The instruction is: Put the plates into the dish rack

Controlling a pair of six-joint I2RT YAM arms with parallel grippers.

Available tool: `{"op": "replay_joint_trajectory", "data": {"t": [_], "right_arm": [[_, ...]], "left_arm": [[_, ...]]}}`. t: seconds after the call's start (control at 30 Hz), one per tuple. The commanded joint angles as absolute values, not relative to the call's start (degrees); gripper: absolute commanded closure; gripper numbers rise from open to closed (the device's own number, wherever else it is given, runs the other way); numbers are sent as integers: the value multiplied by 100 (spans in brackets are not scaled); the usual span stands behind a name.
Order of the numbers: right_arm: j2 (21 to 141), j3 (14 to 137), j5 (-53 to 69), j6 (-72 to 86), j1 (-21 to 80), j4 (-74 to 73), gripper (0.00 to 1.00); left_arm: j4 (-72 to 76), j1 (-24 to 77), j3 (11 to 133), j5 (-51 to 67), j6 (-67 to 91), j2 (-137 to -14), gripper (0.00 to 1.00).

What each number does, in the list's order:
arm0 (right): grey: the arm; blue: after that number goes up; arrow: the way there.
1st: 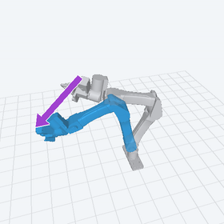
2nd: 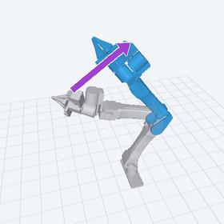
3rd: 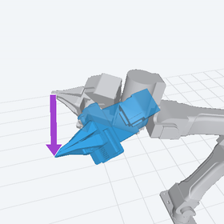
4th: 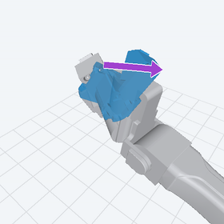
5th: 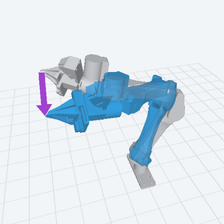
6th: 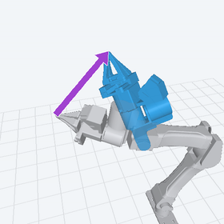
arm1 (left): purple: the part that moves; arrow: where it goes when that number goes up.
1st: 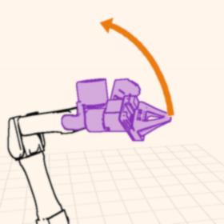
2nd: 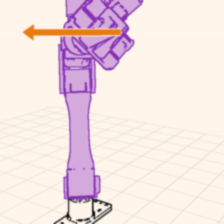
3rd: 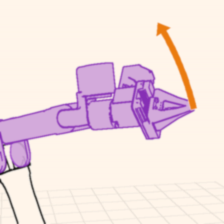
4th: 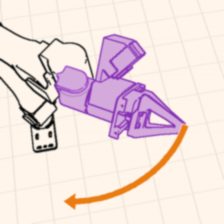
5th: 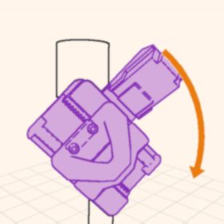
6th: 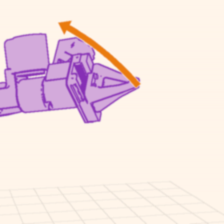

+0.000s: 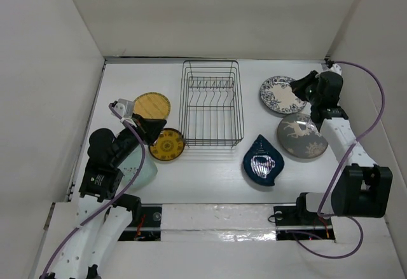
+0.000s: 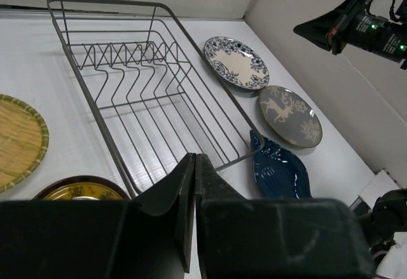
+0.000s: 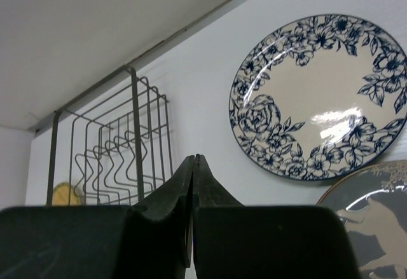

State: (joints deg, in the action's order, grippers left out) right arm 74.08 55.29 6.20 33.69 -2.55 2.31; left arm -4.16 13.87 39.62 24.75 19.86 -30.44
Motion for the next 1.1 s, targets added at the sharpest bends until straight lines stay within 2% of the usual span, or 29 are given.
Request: {"op": "replay_joint_trajectory", "data": {"t": [0.0, 0.13, 0.2, 0.23, 0.3, 0.33, 0.37, 0.43, 0.5, 0.63, 0.83, 1.07], "right_arm": [[7680, 6020, 255, 3524, -623, 747, 100], [8278, 6003, 456, 3884, -1326, 1211, 100], [8735, 6012, 370, 3929, -1555, 1536, 96], [8902, 6090, 343, 3885, -1617, 1599, 87], [9532, 6335, 570, 3753, -1845, 1460, 77], [9736, 6581, 702, 3631, -1907, 1424, 62], [9912, 6714, 790, 3612, -1959, 1319, 56], [10405, 6899, 1027, 3516, -2074, 1204, 40], [10712, 7241, 1440, 3472, -2145, 925, 36], [11372, 7646, 2029, 3375, -2145, 571, 35], [11741, 8111, 2056, 3121, -2145, -226, 36], [12234, 8314, 2592, 2909, -2145, -650, 43]], "left_arm": [[-263, 1511, 4043, 2321, 1899, -2936, 100], [-386, 1573, 4069, 2031, 1872, -2813, 100], [-430, 1705, 4061, 1908, 1863, -2786, 100], [-439, 1705, 4061, 1890, 1855, -2760, 100], [-474, 1758, 4061, 1846, 1846, -2734, 86], [-483, 1819, 4069, 1828, 1846, -2707, 80], [-492, 1819, 4069, 1819, 1846, -2698, 72], [-527, 1872, 4078, 1758, 1837, -2690, 68], [-545, 1872, 4078, 1714, 1819, -2681, 65], [-545, 1872, 4096, 1696, 1793, -2689, 63], [-562, 1925, 4096, 1679, 1793, -2681, 62], [-571, 1925, 4096, 1652, 1793, -2654, 62]]}}
